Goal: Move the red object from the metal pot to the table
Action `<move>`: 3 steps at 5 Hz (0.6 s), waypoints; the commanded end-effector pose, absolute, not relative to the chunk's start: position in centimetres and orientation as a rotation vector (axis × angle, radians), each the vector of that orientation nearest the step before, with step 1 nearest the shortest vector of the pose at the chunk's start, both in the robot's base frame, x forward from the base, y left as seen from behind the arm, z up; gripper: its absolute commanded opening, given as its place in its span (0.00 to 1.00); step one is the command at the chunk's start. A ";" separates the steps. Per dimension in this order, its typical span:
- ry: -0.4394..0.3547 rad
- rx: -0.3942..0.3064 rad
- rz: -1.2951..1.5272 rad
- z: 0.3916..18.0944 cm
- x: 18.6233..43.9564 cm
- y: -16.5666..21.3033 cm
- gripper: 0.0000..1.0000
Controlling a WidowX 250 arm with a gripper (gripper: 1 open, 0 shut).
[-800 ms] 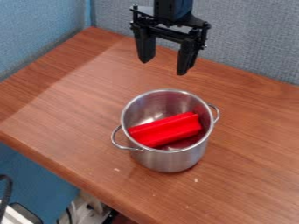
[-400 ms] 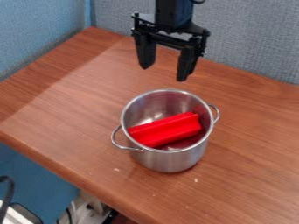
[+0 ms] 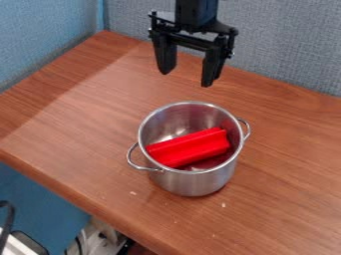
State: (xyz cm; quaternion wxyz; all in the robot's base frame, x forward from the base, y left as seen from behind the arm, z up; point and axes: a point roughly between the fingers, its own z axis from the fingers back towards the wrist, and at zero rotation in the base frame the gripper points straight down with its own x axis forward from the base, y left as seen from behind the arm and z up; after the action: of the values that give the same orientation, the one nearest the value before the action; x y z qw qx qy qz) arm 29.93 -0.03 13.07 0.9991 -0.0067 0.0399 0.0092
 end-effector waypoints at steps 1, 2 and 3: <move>0.029 -0.015 0.035 14.5 30.6 0.6 1.00; 0.028 -0.016 0.037 14.6 30.7 0.7 1.00; 0.031 -0.008 0.035 14.6 30.8 0.6 1.00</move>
State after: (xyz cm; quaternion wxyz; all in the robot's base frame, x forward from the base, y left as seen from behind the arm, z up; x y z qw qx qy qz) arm 30.09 0.29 13.30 0.9990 -0.0068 0.0406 0.0161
